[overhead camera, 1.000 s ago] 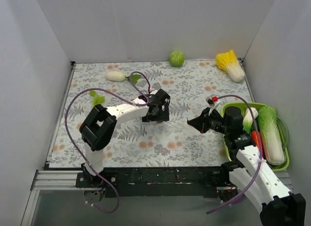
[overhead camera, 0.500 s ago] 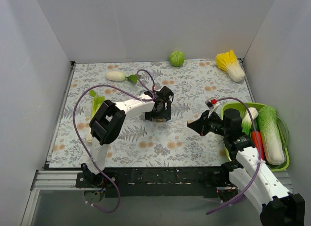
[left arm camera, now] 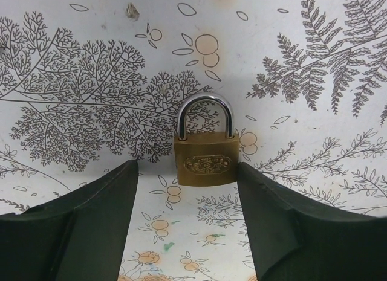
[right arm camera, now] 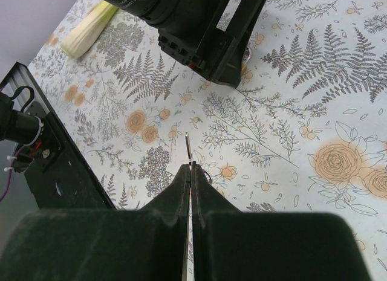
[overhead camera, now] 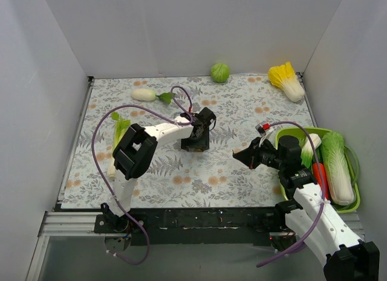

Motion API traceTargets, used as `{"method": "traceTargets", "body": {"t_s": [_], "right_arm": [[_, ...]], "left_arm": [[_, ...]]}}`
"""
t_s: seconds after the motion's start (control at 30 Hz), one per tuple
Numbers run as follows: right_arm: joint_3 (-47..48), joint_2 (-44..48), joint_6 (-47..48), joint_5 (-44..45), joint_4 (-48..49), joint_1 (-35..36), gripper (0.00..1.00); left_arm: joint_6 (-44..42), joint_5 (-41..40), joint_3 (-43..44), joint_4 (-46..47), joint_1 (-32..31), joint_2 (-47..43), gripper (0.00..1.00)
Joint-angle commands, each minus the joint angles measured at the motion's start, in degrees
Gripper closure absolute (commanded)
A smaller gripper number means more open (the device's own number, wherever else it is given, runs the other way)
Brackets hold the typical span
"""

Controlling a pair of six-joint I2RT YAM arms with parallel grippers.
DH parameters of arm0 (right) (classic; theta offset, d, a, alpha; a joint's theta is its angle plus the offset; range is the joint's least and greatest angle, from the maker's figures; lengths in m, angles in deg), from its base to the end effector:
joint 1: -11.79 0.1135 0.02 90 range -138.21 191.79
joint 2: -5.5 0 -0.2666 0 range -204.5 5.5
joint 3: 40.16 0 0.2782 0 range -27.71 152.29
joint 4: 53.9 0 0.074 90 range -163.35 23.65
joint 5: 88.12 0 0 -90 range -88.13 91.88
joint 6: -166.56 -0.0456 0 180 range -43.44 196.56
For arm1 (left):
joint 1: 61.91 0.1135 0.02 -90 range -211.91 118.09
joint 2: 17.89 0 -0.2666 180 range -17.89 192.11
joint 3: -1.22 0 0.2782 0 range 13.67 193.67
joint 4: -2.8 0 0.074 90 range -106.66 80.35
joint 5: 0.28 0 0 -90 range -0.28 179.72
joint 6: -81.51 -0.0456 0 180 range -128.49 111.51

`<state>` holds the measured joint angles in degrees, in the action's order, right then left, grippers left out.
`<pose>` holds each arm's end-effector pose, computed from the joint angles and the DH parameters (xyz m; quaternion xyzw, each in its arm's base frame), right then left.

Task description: Unlock with the key

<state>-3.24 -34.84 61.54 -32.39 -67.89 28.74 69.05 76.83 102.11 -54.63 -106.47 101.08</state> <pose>0.1848 0.0832 0.2361 -0.1873 0.7672 0.3841 0.4784 0.3229 -0.3037 0.1457 -0.2934 0.9412 -0.0558 0.1581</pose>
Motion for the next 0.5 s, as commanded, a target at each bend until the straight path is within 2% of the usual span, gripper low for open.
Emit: {"method": "traceTargets", "body": {"t_s": [0.0, 0.3, 0.4, 0.43, 0.47], "right_arm": [[-0.7, 0.9, -0.2, -0.5, 2.9, 0.3, 0.99], [-1.5, 0.6, -0.5, -0.7, 3.0, 0.3, 0.99], [-1.7, 0.3, -0.7, -0.6, 3.0, 0.3, 0.99], [-1.7, 0.3, -0.6, -0.6, 2.9, 0.3, 0.99], [-1.7, 0.1, -0.5, -0.7, 2.8, 0.3, 0.99]], "left_arm": [[-0.5, -0.5, 0.9, -0.5, 0.3, 1.6, 0.36], [-1.6, 1.5, 2.6, 0.8, 0.3, 3.2, 0.43], [-1.6, 3.2, 1.3, 2.9, 0.3, 2.9, 0.52], [-1.3, 3.5, 1.1, 3.3, 0.3, 2.9, 0.62], [-1.2, 3.7, 0.9, 4.4, 0.3, 2.8, 0.66]]}}
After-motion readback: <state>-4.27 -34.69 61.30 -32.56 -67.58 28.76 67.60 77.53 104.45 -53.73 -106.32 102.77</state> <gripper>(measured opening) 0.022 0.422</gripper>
